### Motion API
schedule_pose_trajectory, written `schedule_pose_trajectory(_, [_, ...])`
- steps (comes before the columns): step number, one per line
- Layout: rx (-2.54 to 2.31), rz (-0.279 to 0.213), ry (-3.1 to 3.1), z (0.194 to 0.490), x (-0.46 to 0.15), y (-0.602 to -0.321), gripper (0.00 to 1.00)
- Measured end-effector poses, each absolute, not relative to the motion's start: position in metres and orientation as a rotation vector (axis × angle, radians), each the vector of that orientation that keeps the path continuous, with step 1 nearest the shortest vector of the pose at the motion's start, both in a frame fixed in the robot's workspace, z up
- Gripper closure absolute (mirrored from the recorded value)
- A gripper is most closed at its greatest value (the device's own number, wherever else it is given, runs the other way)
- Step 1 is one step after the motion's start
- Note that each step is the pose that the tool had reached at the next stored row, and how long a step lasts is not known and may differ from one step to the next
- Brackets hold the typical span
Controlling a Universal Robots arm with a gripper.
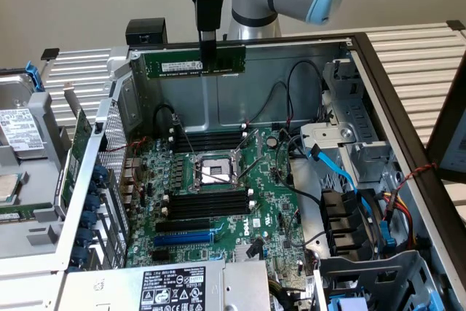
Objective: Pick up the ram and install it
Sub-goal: 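Insert the ram into the slot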
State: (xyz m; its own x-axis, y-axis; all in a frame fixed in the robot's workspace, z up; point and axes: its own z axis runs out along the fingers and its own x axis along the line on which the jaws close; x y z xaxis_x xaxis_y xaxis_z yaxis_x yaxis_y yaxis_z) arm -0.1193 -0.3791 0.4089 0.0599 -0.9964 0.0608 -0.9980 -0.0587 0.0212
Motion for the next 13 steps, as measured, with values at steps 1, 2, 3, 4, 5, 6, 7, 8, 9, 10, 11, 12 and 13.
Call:
schedule_pose_trajectory(1, [2.245,0.046,-2.115,0.407,-0.119,-0.379,0.87])
schedule_pose_trajectory(2, [2.245,0.046,-2.115,0.405,-0.119,-0.379,0.87])
schedule_pose_trajectory(3, [2.244,0.046,-2.115,0.404,-0.119,-0.379,0.87])
schedule_pose_trajectory(4, [2.243,0.046,-2.116,0.402,-0.119,-0.378,0.87])
schedule_pose_trajectory(5, [2.244,0.046,-2.116,0.400,-0.119,-0.378,0.87])
schedule_pose_trajectory(6, [2.244,0.046,-2.116,0.398,-0.119,-0.377,0.87])
schedule_pose_trajectory(7, [2.243,0.046,-2.116,0.396,-0.119,-0.377,0.87])
schedule_pose_trajectory(8, [2.243,0.046,-2.117,0.394,-0.119,-0.377,0.87])
schedule_pose_trajectory(9, [2.242,0.046,-2.117,0.393,-0.119,-0.377,0.87])
schedule_pose_trajectory(10, [2.242,0.046,-2.118,0.391,-0.119,-0.376,0.87])
schedule_pose_trajectory(11, [2.241,0.046,-2.119,0.389,-0.119,-0.376,0.87])
schedule_pose_trajectory(12, [2.241,0.046,-2.119,0.387,-0.119,-0.376,0.87])
schedule_pose_trajectory(13, [2.240,0.046,-2.120,0.385,-0.119,-0.376,0.87])
